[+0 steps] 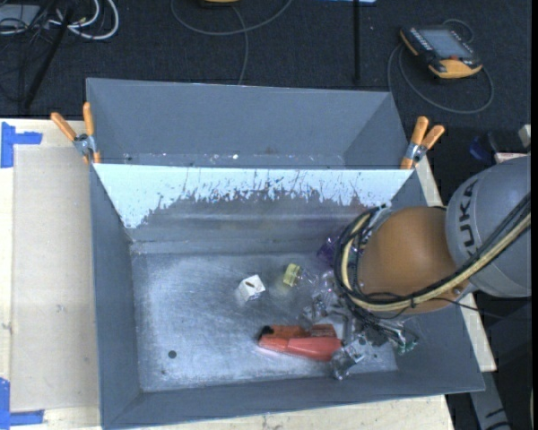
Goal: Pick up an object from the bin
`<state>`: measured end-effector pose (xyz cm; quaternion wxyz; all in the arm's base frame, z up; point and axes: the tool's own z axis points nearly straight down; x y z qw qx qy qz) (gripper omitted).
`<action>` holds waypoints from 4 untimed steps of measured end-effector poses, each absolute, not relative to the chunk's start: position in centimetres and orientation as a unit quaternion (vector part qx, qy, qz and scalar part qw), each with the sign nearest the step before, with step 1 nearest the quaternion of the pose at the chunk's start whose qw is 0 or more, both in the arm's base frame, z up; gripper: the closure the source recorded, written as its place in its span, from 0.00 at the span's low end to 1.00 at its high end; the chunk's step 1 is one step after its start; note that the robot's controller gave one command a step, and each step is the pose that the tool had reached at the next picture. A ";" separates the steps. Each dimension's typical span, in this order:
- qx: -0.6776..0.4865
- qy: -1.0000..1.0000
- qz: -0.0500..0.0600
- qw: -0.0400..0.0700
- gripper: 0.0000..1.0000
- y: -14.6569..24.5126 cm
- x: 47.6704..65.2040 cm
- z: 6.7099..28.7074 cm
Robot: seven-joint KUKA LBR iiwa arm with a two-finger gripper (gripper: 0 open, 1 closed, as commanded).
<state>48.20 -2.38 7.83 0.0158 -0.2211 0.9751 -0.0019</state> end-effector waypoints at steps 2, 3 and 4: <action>-0.220 0.975 -0.003 0.019 1.00 -2.4 48.3 8.0; -0.208 0.978 0.000 0.002 1.00 -2.2 53.4 23.3; -0.207 0.978 0.000 0.000 0.00 -2.3 53.3 23.2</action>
Offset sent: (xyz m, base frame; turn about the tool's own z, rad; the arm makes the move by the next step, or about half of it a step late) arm 0.0000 0.0000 0.0000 0.0000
